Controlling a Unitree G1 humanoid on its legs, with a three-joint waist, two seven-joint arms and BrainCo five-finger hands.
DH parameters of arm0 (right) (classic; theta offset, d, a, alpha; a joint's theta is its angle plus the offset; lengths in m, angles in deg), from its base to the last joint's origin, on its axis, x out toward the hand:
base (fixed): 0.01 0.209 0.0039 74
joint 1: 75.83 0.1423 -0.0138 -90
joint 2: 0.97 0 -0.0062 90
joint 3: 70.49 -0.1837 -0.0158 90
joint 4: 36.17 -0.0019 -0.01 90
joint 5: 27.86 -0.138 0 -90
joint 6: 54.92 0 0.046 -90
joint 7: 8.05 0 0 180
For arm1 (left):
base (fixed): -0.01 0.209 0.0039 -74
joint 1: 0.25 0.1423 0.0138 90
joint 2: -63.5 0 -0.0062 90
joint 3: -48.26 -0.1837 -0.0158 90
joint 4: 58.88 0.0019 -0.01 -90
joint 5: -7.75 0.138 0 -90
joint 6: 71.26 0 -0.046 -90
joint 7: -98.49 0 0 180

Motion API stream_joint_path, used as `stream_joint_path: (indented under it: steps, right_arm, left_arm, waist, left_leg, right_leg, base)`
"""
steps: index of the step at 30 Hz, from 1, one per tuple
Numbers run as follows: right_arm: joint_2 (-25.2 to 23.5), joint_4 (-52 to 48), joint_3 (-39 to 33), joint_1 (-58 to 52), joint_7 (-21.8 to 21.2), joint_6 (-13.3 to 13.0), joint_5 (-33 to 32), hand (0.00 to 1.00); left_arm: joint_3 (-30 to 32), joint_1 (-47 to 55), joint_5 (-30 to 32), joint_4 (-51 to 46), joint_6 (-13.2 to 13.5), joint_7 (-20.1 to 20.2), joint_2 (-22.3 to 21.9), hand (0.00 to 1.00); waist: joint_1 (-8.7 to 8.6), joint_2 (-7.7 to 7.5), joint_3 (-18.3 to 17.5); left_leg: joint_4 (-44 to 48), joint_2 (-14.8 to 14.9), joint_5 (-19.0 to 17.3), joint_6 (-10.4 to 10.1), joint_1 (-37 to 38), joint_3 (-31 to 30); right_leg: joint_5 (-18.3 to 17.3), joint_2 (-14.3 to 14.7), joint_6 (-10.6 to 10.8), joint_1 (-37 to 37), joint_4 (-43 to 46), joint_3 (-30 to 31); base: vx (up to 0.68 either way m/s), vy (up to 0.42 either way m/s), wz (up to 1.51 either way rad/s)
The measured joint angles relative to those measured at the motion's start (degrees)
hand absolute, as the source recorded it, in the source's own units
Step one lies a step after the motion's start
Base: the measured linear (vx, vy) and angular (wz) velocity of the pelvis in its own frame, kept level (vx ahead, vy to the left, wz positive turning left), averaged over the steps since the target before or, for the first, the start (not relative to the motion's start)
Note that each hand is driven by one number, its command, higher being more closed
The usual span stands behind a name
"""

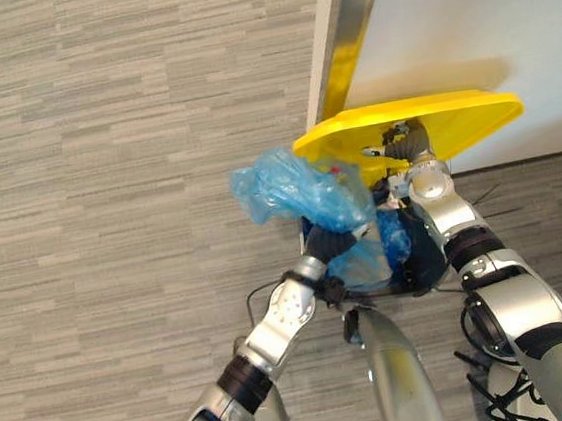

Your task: Gather rubbish on tea table into small bin, then transfer packed bag to large trash can.

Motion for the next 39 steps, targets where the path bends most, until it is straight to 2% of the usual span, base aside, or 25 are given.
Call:
stream_joint_path:
  steps: [3,5,6,8,9,10,12,14,15,16,19,23,27,29,32,35,37,39]
  right_arm:
    - [1.28,-0.03,0.33,2.31,-0.11,-0.06,-0.08,0.0]
    - [2.02,-2.22,0.36,3.72,-0.68,-0.23,-0.08,0.0]
    - [2.23,-3.55,0.37,3.74,-0.91,-0.39,-0.08,0.0]
    - [3.4,-8.04,1.48,5.07,-1.28,-1.28,-0.05,0.0]
    - [3.87,-8.94,1.82,5.73,-1.29,-1.31,-0.05,0.0]
    - [4.96,-11.41,1.84,6.17,-1.24,-1.52,-0.05,0.0]
    - [6.22,-13.18,1.85,6.69,-1.08,-2.62,-0.07,0.0]
    - [6.81,-15.14,1.82,6.78,-0.87,-3.4,-0.11,0.0]
    - [6.78,-16.83,1.84,6.93,-0.87,-3.53,-0.13,0.0]
    - [6.49,-18.53,1.86,6.82,-0.87,-3.59,-0.38,0.0]
    - [4.56,-20.39,1.62,5.72,-0.37,-3.6,-0.57,0.0]
    - [2.67,-25.24,1.55,2.92,-0.05,-3.62,-0.59,0.0]
    - [0.49,-26.28,1.61,0.0,-0.14,-4.6,-0.52,0.0]
    - [-0.79,-26.25,1.76,-3.39,-1.12,-4.72,-0.29,0.0]
    - [-1.09,-25.08,2.02,-7.57,-1.79,-5.05,1.16,0.0]
    - [-1.25,-22.71,2.06,-11.55,-2.68,-5.26,1.85,0.0]
    - [-1.49,-22.3,2.01,-15.8,-3.71,-5.26,1.95,0.0]
    - [-2.4,-21.49,1.77,-20.29,-3.8,-5.39,2.82,0.0]
  left_arm:
    - [0.04,-4.05,-0.05,5.25,0.68,-0.18,-2.21,1.0]
    - [0.37,-8.15,1.16,14.05,0.57,-1.52,-3.63,1.0]
    - [0.83,-9.0,1.8,16.44,0.11,-1.96,-3.91,1.0]
    - [3.28,-11.6,5.3,25.18,-2.07,-3.77,-4.16,1.0]
    - [3.88,-12.54,5.99,27.07,-2.67,-3.88,-4.16,0.0]
    - [4.82,-14.66,7.47,30.72,-3.8,-4.0,-4.21,0.0]
    - [6.26,-16.79,8.9,34.95,-4.33,-4.09,-4.37,0.0]
    - [9.78,-18.46,10.45,38.9,-5.26,-4.21,-5.65,0.0]
    - [12.67,-20.02,11.75,41.27,-5.75,-4.95,-6.63,0.0]
    - [15.17,-21.5,13.06,43.03,-6.53,-5.25,-7.29,0.0]
    - [18.69,-21.18,16.93,43.27,-8.05,-5.69,-8.47,0.0]
    - [19.7,-20.15,20.09,42.62,-9.02,-6.25,-9.18,0.0]
    - [21.01,-17.67,20.52,40.47,-9.19,-6.32,-9.16,0.0]
    - [20.98,-14.47,20.93,40.33,-9.2,-6.28,-9.15,0.0]
    - [20.6,-10.94,21.04,40.36,-9.11,-6.18,-8.45,0.0]
    - [19.86,-8.13,21.16,40.33,-9.09,-6.14,-6.79,0.0]
    - [19.84,-5.18,21.17,39.2,-8.97,-6.14,-4.22,0.0]
    - [20.06,-2.06,21.04,37.2,-8.68,-6.16,-2.02,0.0]
  waist:
    - [-0.57,-0.04,2.19]
    - [-1.2,-0.17,2.92]
    - [-1.43,-0.2,2.93]
    - [-3.03,-0.52,3.39]
    - [-3.16,-0.59,3.81]
    - [-3.54,-1.01,5.15]
    - [-4.75,-1.19,6.77]
    - [-4.85,-1.22,6.78]
    - [-4.93,-1.23,6.78]
    - [-4.72,-1.31,6.83]
    - [-4.77,-1.73,7.09]
    - [-4.7,-1.85,7.02]
    - [-4.33,-2.03,6.9]
    - [-4.27,-2.67,5.12]
    - [-4.62,-3.23,1.83]
    - [-4.51,-3.64,1.5]
    - [-4.12,-3.8,1.38]
    - [-3.84,-4.12,1.19]
  left_leg:
    - [-0.13,0.02,-0.08,0.17,0.2,0.26]
    - [-0.79,0.03,0.0,0.06,-0.82,0.49]
    - [-1.4,0.0,0.11,-0.14,-1.24,0.63]
    - [-0.4,0.06,0.25,-0.43,-4.66,1.15]
    - [0.26,0.22,0.24,-0.44,-5.39,1.19]
    - [0.23,0.33,0.22,-0.45,-5.83,1.7]
    - [-1.18,0.56,0.49,-1.0,-6.26,1.48]
    - [-1.43,0.6,0.87,-1.86,-7.7,1.82]
    - [1.18,0.68,0.79,-1.9,-9.63,2.13]
    - [2.39,1.09,0.32,-1.69,-11.86,2.56]
    - [1.13,1.18,0.13,-2.11,-10.94,3.72]
    - [2.37,1.39,0.07,-2.06,-10.0,5.16]
    - [0.37,1.21,0.1,-2.13,-7.0,5.68]
    - [-0.21,1.08,0.36,-2.38,-4.98,5.56]
    - [0.86,0.69,0.14,-1.5,-6.18,5.3]
    - [0.15,-0.06,0.4,-1.48,-2.6,5.03]
    - [3.08,-0.39,-0.17,-0.64,-0.93,5.02]
    - [5.55,-2.43,-1.1,1.16,0.49,5.2]
  right_leg:
    - [0.48,0.01,0.13,-0.06,-0.06,0.32]
    - [0.79,0.1,0.47,-1.54,-0.29,0.66]
    - [0.89,0.1,0.63,-2.27,-0.42,0.75]
    - [1.37,0.6,0.73,-5.83,-0.8,1.29]
    - [1.5,0.96,0.87,-6.5,-0.68,1.46]
    - [1.76,1.0,1.28,-7.28,-0.64,1.61]
    - [1.78,1.02,1.25,-8.17,-0.67,1.39]
    - [1.9,1.12,0.97,-10.41,-0.66,1.4]
    - [2.32,1.46,-0.09,-12.15,-0.31,1.57]
    - [2.34,1.81,-0.16,-13.63,0.23,1.84]
    - [2.17,1.59,-0.44,-14.18,1.06,2.09]
    - [1.51,1.0,-1.33,-14.15,2.62,2.21]
    - [1.16,0.76,-1.18,-11.58,2.73,2.49]
    - [0.92,0.59,-1.38,-10.16,2.26,1.86]
    - [0.84,-0.05,-1.48,-9.44,1.8,1.79]
    - [1.32,-0.97,-0.81,-5.48,0.75,1.12]
    - [1.59,-1.95,-0.64,-1.25,0.29,0.37]
    - [3.22,-3.98,-0.25,2.39,-0.88,0.44]
  base:
    - [-0.05,-0.024,-0.04]
    - [-0.06,-0.049,-0.07]
    - [-0.02,-0.063,-0.14]
    - [0.01,-0.047,-0.29]
    - [0.01,-0.041,-0.34]
    - [0.01,-0.039,-0.18]
    - [0.04,-0.05,0.0]
    - [0.08,-0.05,-0.11]
    - [0.08,-0.049,-0.3]
    - [0.07,-0.048,-0.29]
    - [0.07,-0.031,-0.09]
    - [0.08,-0.022,0.0]
    - [0.01,-0.004,0.04]
    - [0.06,0.002,0.13]
    - [0.02,0.038,0.07]
    - [0.01,0.077,0.22]
    - [0.0,0.115,0.28]
    - [-0.05,0.171,0.3]
